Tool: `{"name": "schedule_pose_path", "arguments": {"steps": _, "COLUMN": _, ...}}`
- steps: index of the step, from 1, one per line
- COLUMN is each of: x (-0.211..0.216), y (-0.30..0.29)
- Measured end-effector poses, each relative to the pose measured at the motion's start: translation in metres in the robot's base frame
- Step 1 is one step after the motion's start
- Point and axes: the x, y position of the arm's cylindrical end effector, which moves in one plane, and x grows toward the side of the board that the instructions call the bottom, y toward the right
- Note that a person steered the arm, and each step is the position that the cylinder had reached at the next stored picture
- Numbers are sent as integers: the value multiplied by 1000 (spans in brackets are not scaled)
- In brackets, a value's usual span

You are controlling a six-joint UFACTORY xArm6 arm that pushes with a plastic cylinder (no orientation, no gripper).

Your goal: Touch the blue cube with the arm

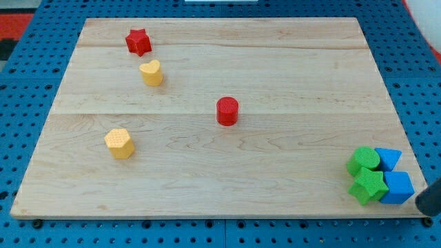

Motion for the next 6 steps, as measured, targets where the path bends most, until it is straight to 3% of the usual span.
{"name": "schedule_pose_path", "arguments": {"steps": 1, "x": 0, "y": -22}}
{"name": "schedule_pose_path", "arguments": {"steps": 3, "x": -8, "y": 12}}
{"name": "schedule_pose_path", "arguments": {"steps": 6, "x": -25, "y": -5}}
